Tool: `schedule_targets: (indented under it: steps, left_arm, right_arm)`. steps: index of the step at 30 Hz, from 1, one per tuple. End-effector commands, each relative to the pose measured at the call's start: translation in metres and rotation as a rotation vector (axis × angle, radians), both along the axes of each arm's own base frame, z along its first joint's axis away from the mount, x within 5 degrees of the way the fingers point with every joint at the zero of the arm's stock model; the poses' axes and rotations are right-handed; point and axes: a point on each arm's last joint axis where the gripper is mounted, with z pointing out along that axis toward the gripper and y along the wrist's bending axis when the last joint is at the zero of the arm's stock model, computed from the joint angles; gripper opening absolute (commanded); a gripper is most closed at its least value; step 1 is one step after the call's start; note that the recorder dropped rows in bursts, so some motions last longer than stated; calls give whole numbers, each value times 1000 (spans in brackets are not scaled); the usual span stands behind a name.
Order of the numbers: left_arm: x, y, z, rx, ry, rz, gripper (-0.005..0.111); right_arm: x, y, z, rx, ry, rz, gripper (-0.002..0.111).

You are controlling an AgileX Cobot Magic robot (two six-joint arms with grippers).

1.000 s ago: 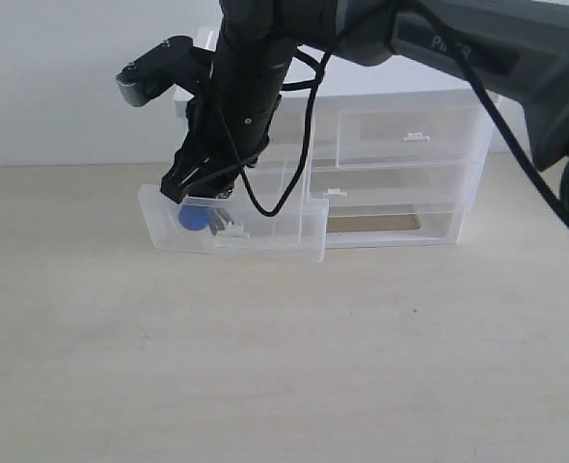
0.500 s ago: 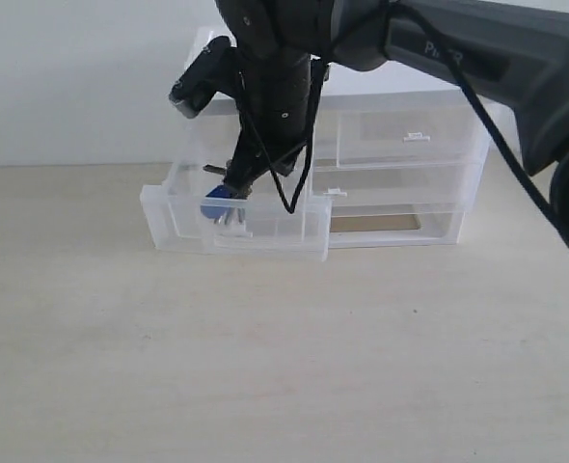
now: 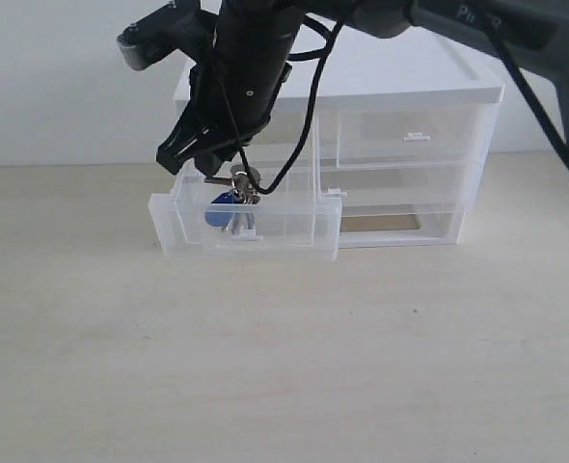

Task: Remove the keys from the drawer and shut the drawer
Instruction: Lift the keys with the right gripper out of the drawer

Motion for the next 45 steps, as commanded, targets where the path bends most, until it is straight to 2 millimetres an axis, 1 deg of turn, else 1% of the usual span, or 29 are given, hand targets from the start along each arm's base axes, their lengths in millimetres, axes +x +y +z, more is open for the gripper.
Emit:
schedule_targets:
  steps: [1, 5, 10, 11, 13, 16, 17, 21, 26, 28, 31, 35, 36, 38, 39, 41, 43, 44, 45]
  left_arm:
    - [0, 0, -1, 3, 2, 3, 4]
    - [0, 0, -1, 3, 2, 3, 4]
    - [0, 0, -1, 3, 2, 3, 4]
    - [0, 0, -1, 3, 2, 3, 4]
    - [0, 0, -1, 3, 2, 3, 4]
    - [0, 0, -1, 3, 2, 3, 4]
    - [0, 0, -1, 3, 2, 3, 4]
    - [0, 0, -1, 3, 2, 3, 4]
    - [0, 0, -1, 3, 2, 3, 4]
    - [0, 0, -1, 3, 2, 3, 4]
    - [0, 0, -1, 3, 2, 3, 4]
    - [0, 0, -1, 3, 2, 3, 4]
    - [0, 0, -1, 3, 2, 3, 4]
    - [0, 0, -1, 3, 2, 3, 4]
    - [0, 0, -1, 3, 2, 3, 4]
    - [0, 0, -1, 3, 2, 3, 4]
    - [0, 0, -1, 3, 2, 3, 4]
    - [0, 0, -1, 3, 2, 3, 4]
    - [0, 0, -1, 3, 2, 3, 4]
  right_arm:
    - [0, 0, -8, -14, 46, -32, 56]
    - [7, -1, -27, -84, 58, -67, 45]
    - [11, 0, -42, -114, 70, -74, 43]
    - [13, -1, -42, -129, 56, -84, 43]
    - [17, -5, -46, -186, 17, -90, 28]
    - [24, -11, -46, -268, -63, -100, 0]
    - [29, -14, -43, -294, -122, -124, 0]
    - [37, -17, -38, -305, -222, -178, 0]
    - [35, -16, -36, -284, -207, -153, 0]
    - [29, -14, -26, -241, -190, -129, 0]
    - [20, -16, -4, -173, -185, -108, 0]
    - [12, -22, 13, -174, -185, -110, 0]
    - [10, -23, 13, -189, -165, -110, 0]
    - [6, -26, 9, -182, -82, -134, 3]
    - [5, -27, 8, -174, -52, -137, 7]
    - [5, -29, 6, -139, 15, -142, 26]
    - [8, -32, 5, -109, 45, -163, 54]
    - [10, -35, 5, -94, 57, -207, 66]
    - [11, -37, 5, -96, 54, -235, 67]
